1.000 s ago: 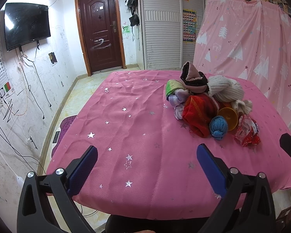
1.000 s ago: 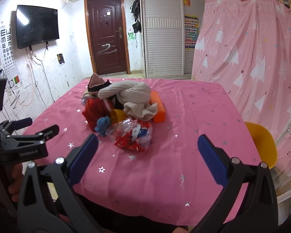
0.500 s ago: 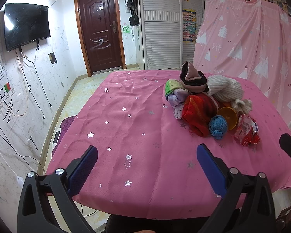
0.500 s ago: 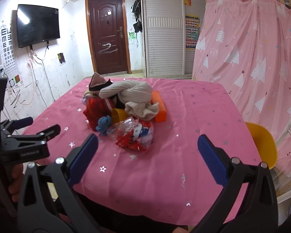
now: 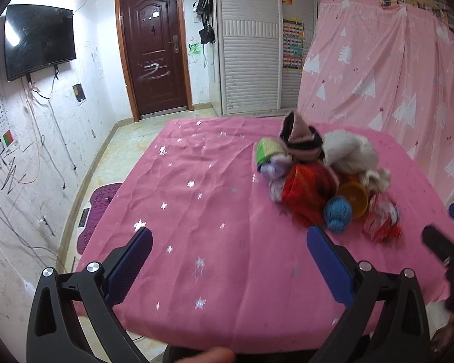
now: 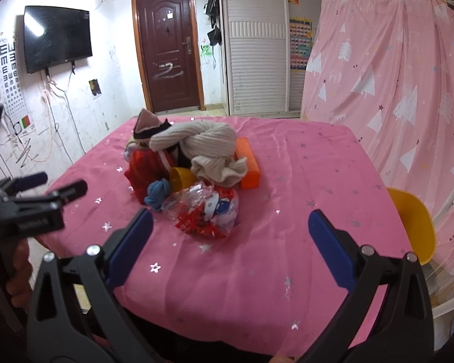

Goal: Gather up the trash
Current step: 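Grasp the clear plastic bag with the right tool while the left tool grasps the red sock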

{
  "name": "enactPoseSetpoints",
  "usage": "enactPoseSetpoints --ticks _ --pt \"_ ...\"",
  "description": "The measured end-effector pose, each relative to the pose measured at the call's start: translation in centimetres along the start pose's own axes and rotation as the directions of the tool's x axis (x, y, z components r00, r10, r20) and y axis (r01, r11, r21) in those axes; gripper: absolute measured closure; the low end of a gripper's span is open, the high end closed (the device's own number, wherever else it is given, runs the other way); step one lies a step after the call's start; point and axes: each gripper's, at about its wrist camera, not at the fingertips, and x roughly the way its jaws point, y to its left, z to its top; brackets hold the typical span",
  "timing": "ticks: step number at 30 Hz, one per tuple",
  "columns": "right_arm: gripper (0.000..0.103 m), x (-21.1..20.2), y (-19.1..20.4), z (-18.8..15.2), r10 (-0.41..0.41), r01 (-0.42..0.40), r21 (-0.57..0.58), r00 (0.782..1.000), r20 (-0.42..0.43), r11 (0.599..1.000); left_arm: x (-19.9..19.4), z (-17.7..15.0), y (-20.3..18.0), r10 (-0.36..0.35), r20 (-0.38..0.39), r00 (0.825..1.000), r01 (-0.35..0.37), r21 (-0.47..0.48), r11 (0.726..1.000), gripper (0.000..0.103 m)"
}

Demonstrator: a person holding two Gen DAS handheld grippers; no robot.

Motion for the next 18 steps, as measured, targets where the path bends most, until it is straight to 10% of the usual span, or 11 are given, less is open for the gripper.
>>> enactPoseSetpoints --ticks 12,18 --pt "0.004 4.6 -0.4 0.5 0.088 -0.089 -0.004 0.99 -0.111 0.996 3.8 3.4 -1.6 -0.115 -0.036 0.993 0.118 0.093 0.989 0.01" --pt "0.016 6.5 -1.2 0.7 0.121 -0.119 0.025 0.979 -0.161 0.993 7.4 3.7 -1.7 -0.209 -0.157 0.965 0.219 0.048 0.974 0.038"
